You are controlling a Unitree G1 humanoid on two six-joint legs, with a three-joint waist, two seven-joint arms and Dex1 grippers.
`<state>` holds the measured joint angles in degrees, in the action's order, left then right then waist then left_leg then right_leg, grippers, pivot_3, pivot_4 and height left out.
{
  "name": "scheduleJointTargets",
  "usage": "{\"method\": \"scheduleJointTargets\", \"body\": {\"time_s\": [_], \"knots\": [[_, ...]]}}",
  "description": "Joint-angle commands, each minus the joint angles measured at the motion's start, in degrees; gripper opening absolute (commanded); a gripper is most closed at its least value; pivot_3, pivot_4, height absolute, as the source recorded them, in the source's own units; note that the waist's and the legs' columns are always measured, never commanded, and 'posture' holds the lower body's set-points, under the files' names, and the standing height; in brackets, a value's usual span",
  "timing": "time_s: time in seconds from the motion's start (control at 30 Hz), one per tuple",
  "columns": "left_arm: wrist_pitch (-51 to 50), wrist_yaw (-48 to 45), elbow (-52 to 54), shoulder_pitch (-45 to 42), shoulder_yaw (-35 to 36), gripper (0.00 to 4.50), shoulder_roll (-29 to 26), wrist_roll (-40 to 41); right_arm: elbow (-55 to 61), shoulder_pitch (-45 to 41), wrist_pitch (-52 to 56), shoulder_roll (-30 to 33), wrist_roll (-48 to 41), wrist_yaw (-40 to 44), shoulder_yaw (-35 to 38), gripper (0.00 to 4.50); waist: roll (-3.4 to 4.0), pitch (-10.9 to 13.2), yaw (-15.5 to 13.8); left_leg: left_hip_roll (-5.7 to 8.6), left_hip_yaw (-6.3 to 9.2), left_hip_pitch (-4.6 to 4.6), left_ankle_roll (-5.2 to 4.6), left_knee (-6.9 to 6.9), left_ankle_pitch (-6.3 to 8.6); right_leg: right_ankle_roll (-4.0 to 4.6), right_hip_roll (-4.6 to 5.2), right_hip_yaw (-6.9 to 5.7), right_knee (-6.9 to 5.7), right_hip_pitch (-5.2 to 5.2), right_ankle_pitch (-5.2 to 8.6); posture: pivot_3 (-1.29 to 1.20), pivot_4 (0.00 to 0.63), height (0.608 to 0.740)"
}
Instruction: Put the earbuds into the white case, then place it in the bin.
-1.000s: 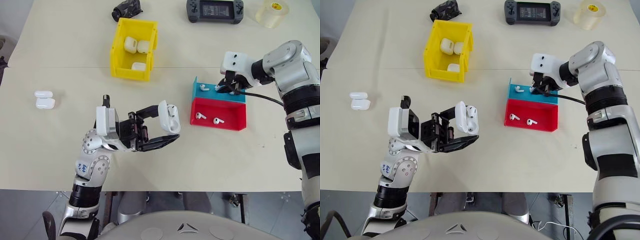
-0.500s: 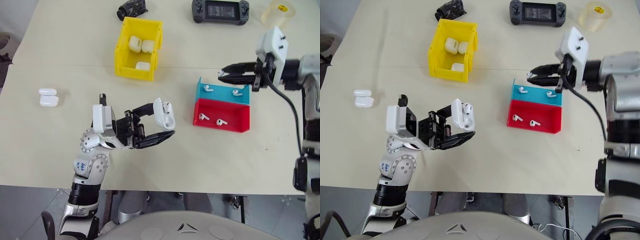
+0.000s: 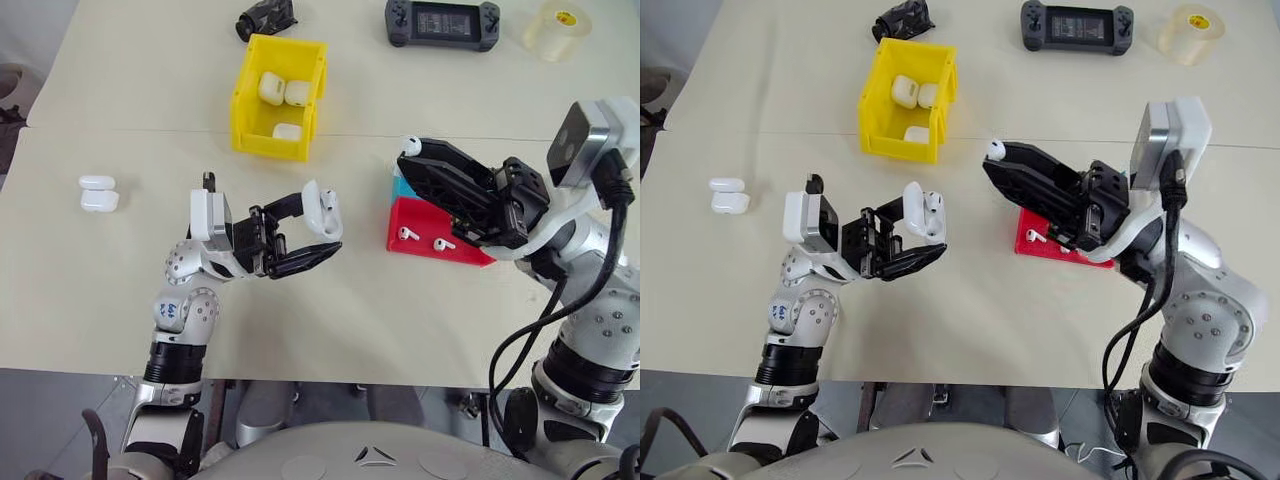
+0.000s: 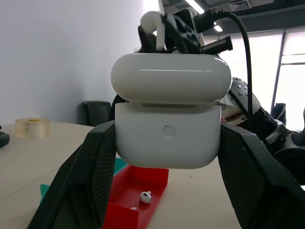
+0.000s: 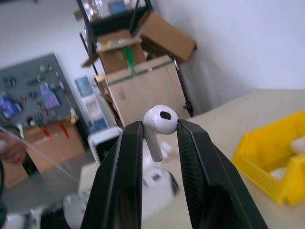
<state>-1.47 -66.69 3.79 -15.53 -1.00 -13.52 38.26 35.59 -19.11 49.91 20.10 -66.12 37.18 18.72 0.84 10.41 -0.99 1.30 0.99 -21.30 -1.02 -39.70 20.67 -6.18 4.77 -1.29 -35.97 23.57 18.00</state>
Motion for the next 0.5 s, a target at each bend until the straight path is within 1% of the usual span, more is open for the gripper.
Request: {"method": "scheduleJointTargets", "body": {"time_s": [0.03, 0.23, 0.5], "knots": [[0.24, -1.16, 0.43, -1.3, 0.44, 2.79, 0.52, 1.39, 4.03, 1.66, -1.92, -0.97, -4.18, -4.73, -2.63, 1.09, 0.0, 0.0, 0.02, 0.0, 0.0, 0.0, 0.0, 0.02, 0.0, 0.0, -0.01, 0.0, 0.0, 0.01, 0.0, 0.0, 0.15, 0.74], [0.05, -0.23, -0.58, -3.39, -0.08, 2.79, 2.81, 0.88, 4.3, 5.69, -6.81, -4.14, -1.31, -6.51, -8.95, 1.09, 0.0, 0.0, 0.03, 0.0, -0.01, 0.0, -0.03, 0.02, 0.01, 0.0, -0.04, 0.02, 0.0, 0.01, 0.0, 0.0, 0.15, 0.74], [0.16, -0.78, -0.99, -3.55, -0.06, 2.79, 3.62, 0.43, 2.73, 7.9, -11.38, -4.16, 2.3, -5.2, -13.84, 1.09, 0.0, 0.0, 0.53, -0.04, -0.02, 0.01, -0.03, 0.02, 0.01, 0.0, -0.11, 0.04, -0.01, 0.01, 0.0, 0.0, 0.15, 0.74]]}}
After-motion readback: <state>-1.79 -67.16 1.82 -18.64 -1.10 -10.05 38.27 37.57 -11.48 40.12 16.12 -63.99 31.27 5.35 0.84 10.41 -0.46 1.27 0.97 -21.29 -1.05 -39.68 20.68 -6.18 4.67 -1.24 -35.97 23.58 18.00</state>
